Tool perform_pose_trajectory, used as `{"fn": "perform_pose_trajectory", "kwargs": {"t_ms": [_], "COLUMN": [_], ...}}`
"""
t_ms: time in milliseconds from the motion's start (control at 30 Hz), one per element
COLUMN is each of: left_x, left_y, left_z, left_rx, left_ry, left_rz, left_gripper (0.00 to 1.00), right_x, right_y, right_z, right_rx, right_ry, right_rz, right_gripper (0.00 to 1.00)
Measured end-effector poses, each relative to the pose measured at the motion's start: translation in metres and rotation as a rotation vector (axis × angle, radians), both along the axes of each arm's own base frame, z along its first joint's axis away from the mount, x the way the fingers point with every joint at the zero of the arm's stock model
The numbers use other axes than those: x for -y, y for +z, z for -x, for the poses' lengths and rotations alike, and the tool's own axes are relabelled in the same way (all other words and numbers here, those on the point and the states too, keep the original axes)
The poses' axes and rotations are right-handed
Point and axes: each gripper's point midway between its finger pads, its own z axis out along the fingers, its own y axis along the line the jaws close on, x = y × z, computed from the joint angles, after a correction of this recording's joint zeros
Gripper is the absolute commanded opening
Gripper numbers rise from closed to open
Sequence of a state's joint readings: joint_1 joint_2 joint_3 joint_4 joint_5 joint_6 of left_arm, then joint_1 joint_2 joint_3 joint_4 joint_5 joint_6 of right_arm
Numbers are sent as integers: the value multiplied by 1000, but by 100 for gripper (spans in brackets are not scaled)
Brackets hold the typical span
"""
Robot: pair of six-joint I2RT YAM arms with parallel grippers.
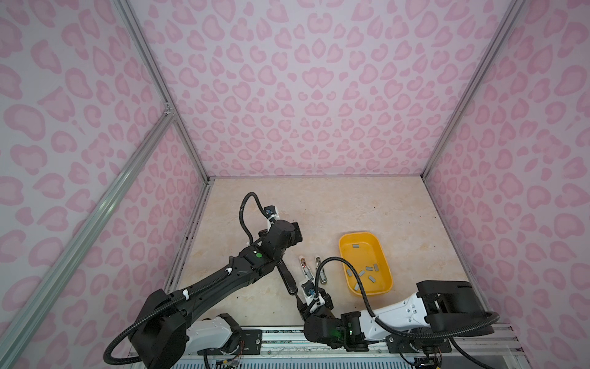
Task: Load the staples into the stapler
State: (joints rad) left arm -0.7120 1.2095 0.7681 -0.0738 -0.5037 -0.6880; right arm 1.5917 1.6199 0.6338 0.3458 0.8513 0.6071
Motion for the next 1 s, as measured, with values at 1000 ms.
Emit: {"fn": "perform_pose_trajectory", "kwargs": {"t_ms": [1000], "left_x": [8], "left_y": [-15], "left_z": [21], "left_rx": [-65], "left_ry": [-73], "left_rz": [113], "left_gripper": [96], "right_x": [42], "right_y": [-72], "right_z": [-31], "right_rx": [-149], "right_ry": [-19], "right_rz": [55], "right_gripper": [54]}}
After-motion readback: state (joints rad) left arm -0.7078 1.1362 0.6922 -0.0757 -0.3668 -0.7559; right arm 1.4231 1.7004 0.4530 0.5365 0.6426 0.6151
